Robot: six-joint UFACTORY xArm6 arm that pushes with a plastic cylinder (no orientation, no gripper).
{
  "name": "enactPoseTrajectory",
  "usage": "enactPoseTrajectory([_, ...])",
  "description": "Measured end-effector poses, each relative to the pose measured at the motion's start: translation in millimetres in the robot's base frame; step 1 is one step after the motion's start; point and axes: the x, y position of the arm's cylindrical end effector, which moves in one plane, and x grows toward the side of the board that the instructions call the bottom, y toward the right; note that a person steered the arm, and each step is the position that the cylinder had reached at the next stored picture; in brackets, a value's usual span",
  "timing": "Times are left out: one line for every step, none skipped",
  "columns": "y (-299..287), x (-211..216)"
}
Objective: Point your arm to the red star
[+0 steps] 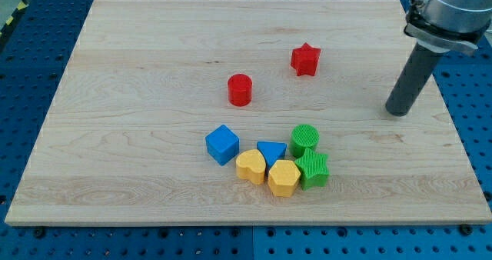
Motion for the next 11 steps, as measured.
enactPoseTrajectory([1.7,-30.2])
enactPoseTrajectory([-12.4,-91.9])
enactPoseTrajectory([-55.3,-141.5])
enactPoseTrajectory([-68.4,-142.4])
enactPoseTrajectory([-69.1,-142.4])
enactPoseTrajectory([-72.0,-142.4])
enactPoseTrajectory([-72.0,-142.4])
enactPoseTrajectory([-85.0,-142.4])
enactPoseTrajectory([-99.1,-142.4])
enactPoseTrajectory([-99.1,-142.4])
enactPoseTrajectory([-109.8,-141.5])
